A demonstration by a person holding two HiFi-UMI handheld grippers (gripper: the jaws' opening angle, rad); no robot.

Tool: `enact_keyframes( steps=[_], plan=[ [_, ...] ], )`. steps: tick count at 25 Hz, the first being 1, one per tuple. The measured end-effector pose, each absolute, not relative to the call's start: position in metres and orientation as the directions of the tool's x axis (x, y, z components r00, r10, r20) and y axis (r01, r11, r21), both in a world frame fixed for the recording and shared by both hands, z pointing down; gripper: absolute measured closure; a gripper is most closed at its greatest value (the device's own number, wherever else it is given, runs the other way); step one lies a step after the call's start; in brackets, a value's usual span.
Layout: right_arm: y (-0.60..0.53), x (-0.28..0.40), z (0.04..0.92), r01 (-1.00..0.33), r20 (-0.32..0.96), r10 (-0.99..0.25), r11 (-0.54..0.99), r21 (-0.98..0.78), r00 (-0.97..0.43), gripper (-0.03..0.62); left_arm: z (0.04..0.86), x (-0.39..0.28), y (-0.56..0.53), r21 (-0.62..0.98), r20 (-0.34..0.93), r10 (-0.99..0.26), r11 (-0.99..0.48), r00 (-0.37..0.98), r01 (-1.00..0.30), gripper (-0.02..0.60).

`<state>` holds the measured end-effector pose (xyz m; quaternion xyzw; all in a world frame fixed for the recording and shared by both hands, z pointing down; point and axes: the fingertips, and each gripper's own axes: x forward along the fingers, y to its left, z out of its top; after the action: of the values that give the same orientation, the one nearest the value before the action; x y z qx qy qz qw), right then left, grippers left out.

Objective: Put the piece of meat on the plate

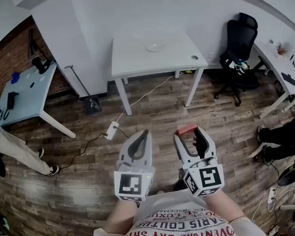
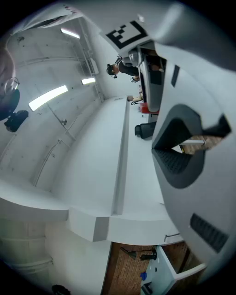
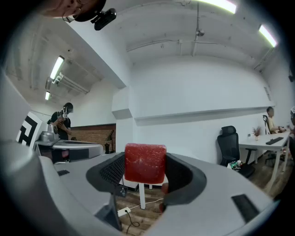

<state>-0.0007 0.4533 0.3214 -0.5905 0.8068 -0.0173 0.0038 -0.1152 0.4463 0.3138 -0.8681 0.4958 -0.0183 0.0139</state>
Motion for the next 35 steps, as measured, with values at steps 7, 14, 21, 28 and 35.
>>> enact_keyframes(
  steps=[7, 14, 21, 28, 35],
  plan=[
    [0.451, 0.011, 0.325, -0.959, 0.020, -0.960, 0.277, -0.059, -0.278, 0.318, 0.322, -0.110, 0.442, -0.072, 0.037, -0.857, -0.515, 0.514, -0.854, 0.577],
    [0.451, 0.033, 0.329, -0.960, 0.015, -0.966, 0.254, -0.118, -0.258, 0.318, 0.331, -0.101, 0.440, -0.065, 0.034, -0.855, -0.518, 0.517, -0.853, 0.577],
    [0.429, 0.052, 0.329, -0.947, 0.005, -0.949, 0.313, -0.077, -0.314, 0.318, 0.329, -0.075, 0.417, -0.071, 0.032, -0.864, -0.503, 0.502, -0.861, 0.577],
    [0.382, 0.102, 0.328, -0.923, 0.007, -0.933, 0.354, -0.152, -0.359, 0.318, 0.324, -0.031, 0.375, -0.060, 0.010, -0.876, -0.482, 0.483, -0.874, 0.577],
    [0.329, 0.166, 0.322, -0.908, 0.023, -0.916, 0.394, -0.143, -0.401, 0.318, 0.318, 0.034, 0.326, -0.039, 0.008, -0.883, -0.470, 0.470, -0.882, 0.577]
  ],
)
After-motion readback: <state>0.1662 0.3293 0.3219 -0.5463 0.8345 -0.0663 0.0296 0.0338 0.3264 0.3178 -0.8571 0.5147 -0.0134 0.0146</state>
